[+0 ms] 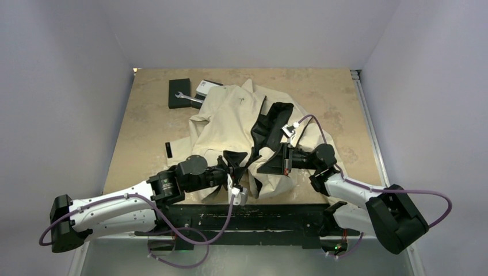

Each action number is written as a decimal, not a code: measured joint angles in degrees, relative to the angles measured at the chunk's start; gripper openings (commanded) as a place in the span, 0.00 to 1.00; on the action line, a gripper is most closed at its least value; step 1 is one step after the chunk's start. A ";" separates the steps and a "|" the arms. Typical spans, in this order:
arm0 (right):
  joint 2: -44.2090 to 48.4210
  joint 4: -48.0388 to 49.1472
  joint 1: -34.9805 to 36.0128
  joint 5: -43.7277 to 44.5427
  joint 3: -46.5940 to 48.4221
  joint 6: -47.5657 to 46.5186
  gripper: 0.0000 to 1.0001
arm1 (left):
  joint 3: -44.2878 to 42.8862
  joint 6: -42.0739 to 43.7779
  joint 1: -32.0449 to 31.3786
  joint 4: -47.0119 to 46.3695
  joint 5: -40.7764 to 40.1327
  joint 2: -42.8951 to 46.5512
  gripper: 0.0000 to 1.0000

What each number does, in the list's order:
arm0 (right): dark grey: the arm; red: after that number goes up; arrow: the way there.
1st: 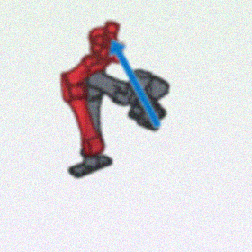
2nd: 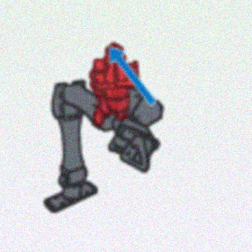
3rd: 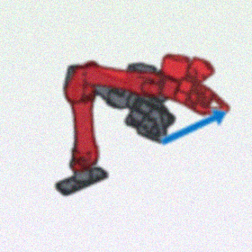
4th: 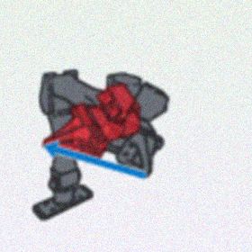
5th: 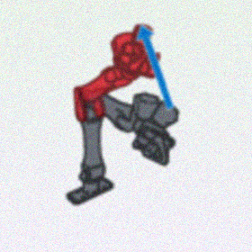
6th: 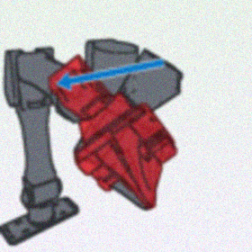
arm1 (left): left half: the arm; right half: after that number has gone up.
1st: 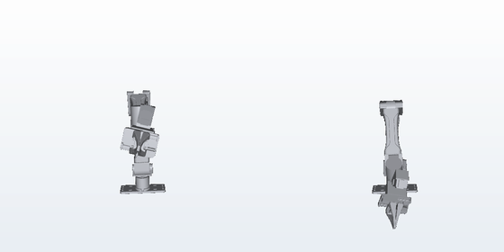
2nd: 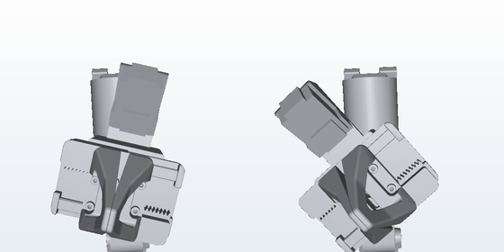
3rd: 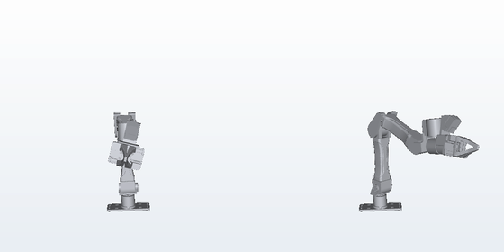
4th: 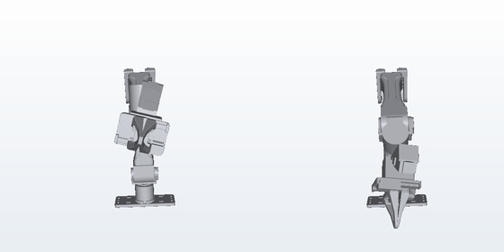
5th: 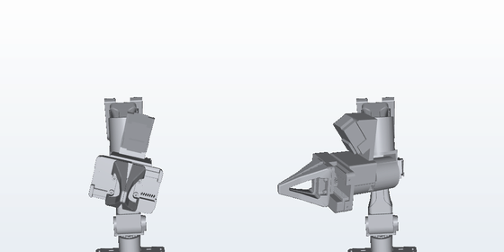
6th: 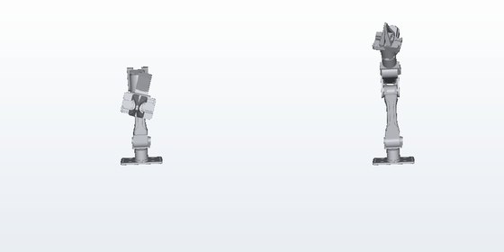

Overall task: Zip up the jacket
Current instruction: Zip the zipper on the jacket.

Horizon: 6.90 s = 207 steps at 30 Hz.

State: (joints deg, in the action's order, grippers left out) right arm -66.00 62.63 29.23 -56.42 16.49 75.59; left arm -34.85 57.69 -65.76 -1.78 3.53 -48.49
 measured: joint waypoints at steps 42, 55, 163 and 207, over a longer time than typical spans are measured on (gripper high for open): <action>-1.97 1.11 0.61 0.72 0.44 1.16 0.44 | 1.81 3.30 -1.55 6.97 2.71 8.17 0.00; 4.83 -21.18 0.33 1.95 8.90 -12.66 0.61 | 1.99 4.70 -1.55 5.73 2.67 6.75 0.00; -17.38 -51.15 -7.10 5.33 41.48 -39.82 0.00 | -8.70 28.24 -0.66 12.74 -2.08 -0.37 0.00; -39.82 -69.48 -33.62 31.47 90.16 -47.58 0.00 | -14.03 34.03 3.67 58.64 -30.75 -8.41 0.00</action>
State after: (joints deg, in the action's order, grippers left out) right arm -105.82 -6.85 -4.38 -24.95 106.65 28.01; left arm -48.88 91.72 -62.08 56.86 -27.22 -56.90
